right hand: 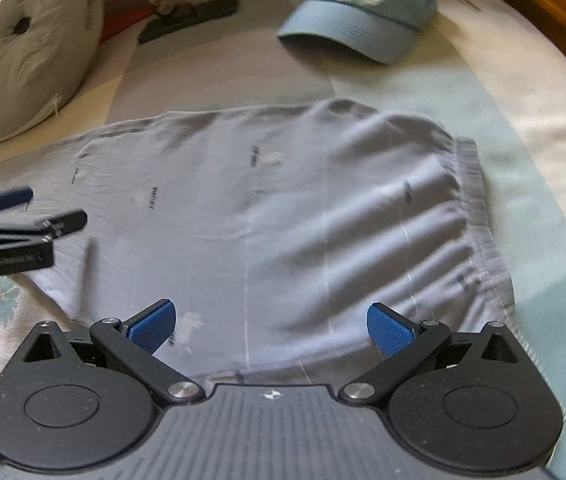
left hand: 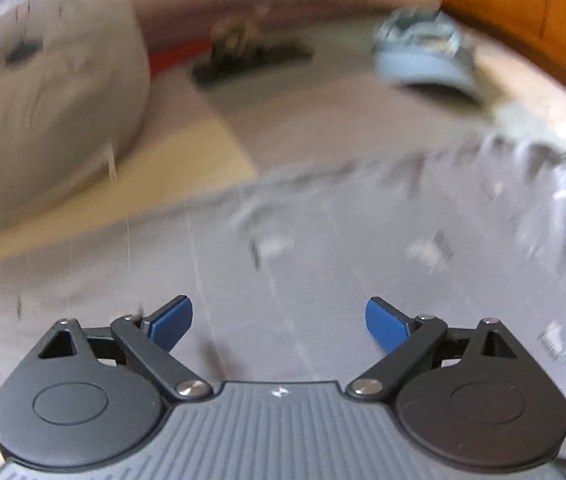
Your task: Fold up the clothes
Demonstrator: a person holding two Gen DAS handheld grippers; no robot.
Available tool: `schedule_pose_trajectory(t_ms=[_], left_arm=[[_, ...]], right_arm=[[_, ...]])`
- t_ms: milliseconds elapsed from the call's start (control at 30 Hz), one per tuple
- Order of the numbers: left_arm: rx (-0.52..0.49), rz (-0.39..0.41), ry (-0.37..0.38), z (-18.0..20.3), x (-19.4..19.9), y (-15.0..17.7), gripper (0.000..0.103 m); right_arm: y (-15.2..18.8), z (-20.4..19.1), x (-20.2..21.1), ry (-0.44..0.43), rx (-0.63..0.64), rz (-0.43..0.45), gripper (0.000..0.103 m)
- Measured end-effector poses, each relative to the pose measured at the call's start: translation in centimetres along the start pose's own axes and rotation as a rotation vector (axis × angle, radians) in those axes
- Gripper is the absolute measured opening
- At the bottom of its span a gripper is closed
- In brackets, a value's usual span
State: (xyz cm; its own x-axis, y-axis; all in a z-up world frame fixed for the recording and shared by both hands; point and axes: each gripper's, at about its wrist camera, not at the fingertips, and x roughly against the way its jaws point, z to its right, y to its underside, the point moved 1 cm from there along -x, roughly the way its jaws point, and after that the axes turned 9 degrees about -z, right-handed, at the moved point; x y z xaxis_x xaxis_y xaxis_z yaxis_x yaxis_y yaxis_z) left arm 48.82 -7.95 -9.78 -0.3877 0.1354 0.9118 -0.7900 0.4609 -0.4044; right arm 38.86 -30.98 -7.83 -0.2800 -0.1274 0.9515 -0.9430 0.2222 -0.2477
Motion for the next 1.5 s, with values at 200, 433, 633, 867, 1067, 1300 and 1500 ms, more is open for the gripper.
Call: schedule_pose_trajectory(t_ms=[200, 433, 633, 867, 1067, 1300, 1500], left_arm=[[0.064, -0.012, -0.016, -0.7, 2.3, 1.0, 0.094], [0.023, 0.011, 0.034, 1.8, 5.8, 3.3, 0.094], [0.02, -0.028, 0.08, 4.8, 7.8, 6.3, 0.094], [0.039, -0.079, 0.121, 7.0, 9.4, 8.8, 0.094], [0.044, -0.102, 0.156, 8.0, 10.2, 10.3, 0.094], [0.034, -0.136, 0.151, 8.6, 10.3, 13.2, 0.094], [0.074, -0.16, 0.146, 6.3, 10.5, 15.2, 0.094]], right_arm=[[1.8, 2.5, 1.9, -0.012, -0.018, 0.029, 0.103], [6.4, 5.1, 6.0, 0.011, 0.088, 0.067, 0.103], [10.9, 3.9, 7.7, -0.049, 0.169, 0.025, 0.103], [13.8, 2.0, 7.2, -0.189, 0.155, -0.063, 0.103], [13.5, 3.6, 7.4, -0.195, 0.051, -0.046, 0.103], [15.4, 4.5, 7.8, -0.168, 0.071, -0.059, 0.103], [17.2, -0.3, 8.4, -0.185, 0.281, -0.065, 0.103]])
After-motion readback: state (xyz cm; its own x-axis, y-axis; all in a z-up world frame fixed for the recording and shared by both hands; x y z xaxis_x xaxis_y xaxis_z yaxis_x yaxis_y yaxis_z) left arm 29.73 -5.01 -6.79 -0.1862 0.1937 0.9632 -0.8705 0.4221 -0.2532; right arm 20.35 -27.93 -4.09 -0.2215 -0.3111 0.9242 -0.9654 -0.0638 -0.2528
